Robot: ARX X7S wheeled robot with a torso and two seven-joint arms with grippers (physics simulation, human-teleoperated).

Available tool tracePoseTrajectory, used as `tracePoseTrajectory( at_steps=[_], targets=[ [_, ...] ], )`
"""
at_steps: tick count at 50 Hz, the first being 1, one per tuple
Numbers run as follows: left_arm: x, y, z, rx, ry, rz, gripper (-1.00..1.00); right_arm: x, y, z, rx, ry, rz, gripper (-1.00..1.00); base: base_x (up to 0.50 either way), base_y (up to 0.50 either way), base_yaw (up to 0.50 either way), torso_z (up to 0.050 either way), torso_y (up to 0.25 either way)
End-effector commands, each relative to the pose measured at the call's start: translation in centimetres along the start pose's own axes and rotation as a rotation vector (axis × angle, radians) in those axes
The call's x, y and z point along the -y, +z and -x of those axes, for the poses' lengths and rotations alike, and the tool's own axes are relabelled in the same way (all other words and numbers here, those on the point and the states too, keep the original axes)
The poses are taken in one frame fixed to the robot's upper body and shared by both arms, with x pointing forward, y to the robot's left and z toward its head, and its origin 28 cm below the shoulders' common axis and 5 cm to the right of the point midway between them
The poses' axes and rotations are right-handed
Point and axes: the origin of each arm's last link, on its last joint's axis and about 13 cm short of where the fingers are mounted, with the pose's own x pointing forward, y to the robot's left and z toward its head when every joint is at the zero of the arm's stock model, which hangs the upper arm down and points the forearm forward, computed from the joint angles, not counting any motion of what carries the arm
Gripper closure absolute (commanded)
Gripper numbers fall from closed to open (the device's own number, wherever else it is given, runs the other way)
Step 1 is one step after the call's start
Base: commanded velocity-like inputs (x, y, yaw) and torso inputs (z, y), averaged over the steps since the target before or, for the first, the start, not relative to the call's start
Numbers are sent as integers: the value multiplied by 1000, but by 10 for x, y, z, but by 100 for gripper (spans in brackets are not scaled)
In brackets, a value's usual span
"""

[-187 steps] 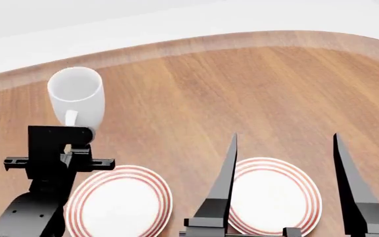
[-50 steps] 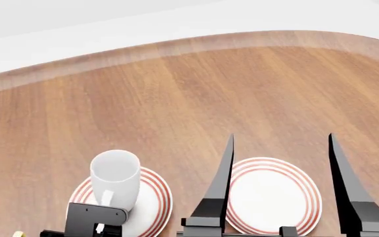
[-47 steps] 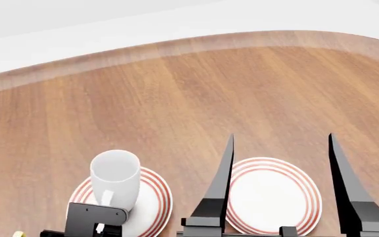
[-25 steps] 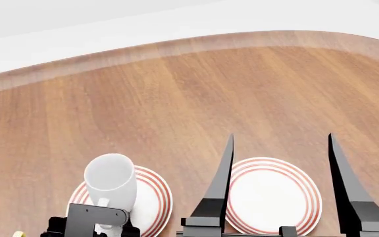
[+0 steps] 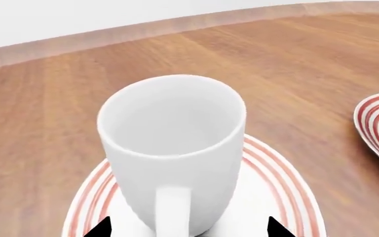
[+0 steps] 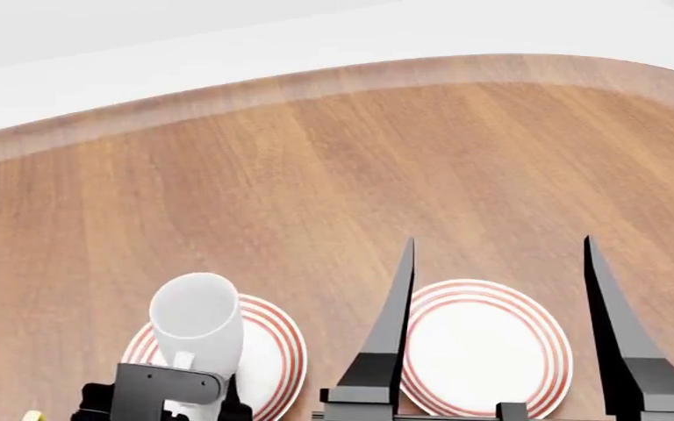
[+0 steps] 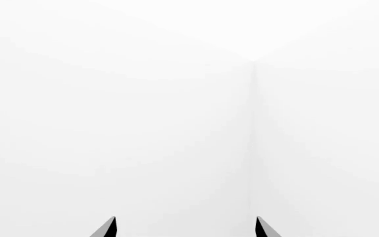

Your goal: Put the white mug on the left plate.

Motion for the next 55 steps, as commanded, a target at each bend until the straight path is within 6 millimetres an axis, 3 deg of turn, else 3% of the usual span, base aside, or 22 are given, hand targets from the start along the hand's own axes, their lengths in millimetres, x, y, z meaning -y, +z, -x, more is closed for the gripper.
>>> tracePoseTrajectory(
  at_steps=[1,34,44,45,46,47,49,55],
  targets=[
    [4,10,23,75,-70,2,-100,1,4,-3,18,-1,3,-100,0,0,0,0,0],
    [-30,81,91,379,-20,80,-100,1,5,-2,25,-2,2,-100,0,0,0,0,0],
    [-35,102,120,465,-8,140,-100,0,3,-2,17,0,5,-100,0,0,0,0,0],
    [-35,96,120,476,-4,153,-100,0,3,-2,15,1,4,-100,0,0,0,0,0],
    [-36,106,126,484,-4,158,-100,0,2,-2,14,2,4,-100,0,0,0,0,0],
    [-36,101,125,487,-5,160,-100,0,1,-2,14,2,4,-100,0,0,0,0,0],
    [-37,114,134,505,-6,170,-100,0,2,-2,14,3,3,-100,0,0,0,0,0],
    [-39,123,149,546,-13,183,-100,-1,3,-2,16,5,3,-100,0,0,0,0,0]
  ],
)
